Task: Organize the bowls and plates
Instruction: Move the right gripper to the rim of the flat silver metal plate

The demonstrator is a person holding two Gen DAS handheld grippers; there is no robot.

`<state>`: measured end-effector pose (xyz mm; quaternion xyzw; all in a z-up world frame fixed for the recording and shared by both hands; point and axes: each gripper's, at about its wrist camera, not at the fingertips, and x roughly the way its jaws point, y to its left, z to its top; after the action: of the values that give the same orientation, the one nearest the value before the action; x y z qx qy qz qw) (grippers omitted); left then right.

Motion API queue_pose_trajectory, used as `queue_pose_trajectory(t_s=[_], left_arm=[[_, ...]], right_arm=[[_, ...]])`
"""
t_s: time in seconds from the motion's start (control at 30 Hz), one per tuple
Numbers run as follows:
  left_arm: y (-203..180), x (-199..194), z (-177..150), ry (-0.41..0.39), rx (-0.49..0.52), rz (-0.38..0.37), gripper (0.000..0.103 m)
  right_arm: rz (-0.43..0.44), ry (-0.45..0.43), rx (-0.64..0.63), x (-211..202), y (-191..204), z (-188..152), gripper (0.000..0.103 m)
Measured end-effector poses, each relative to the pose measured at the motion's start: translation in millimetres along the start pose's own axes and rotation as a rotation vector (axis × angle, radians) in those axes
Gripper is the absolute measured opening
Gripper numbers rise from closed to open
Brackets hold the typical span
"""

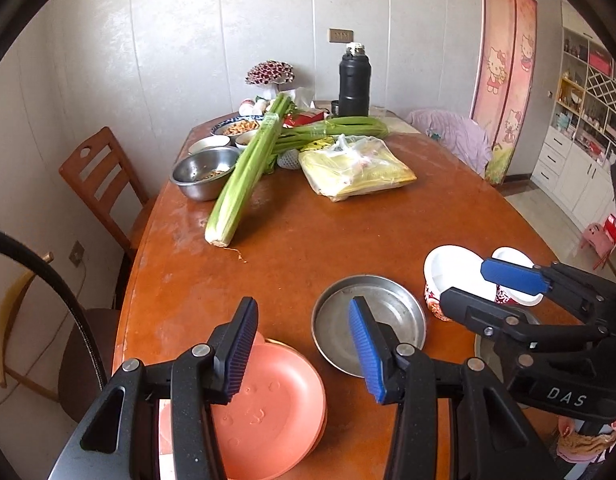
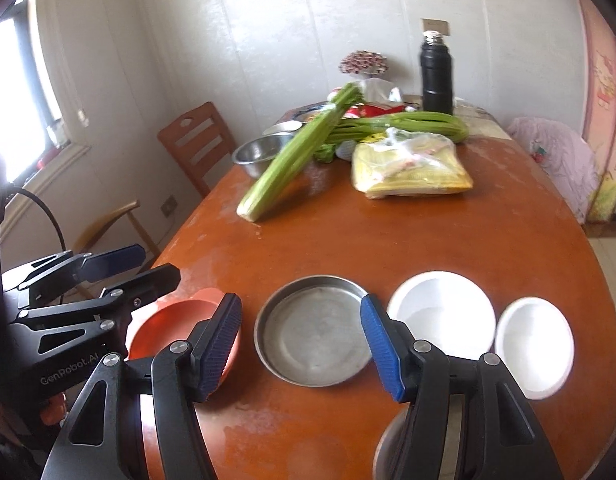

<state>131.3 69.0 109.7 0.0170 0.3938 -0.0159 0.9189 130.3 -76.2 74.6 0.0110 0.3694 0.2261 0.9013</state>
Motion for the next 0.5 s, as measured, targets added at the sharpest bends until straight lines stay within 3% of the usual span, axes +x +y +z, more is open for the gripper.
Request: queue_pose_trajectory(t_s=[0.5], left_arm=[[-20, 14, 23, 0.020, 0.063, -0.029, 0.047]], right_arm=[[-0.030, 0.024, 0.097, -9, -31, -2, 0.064]])
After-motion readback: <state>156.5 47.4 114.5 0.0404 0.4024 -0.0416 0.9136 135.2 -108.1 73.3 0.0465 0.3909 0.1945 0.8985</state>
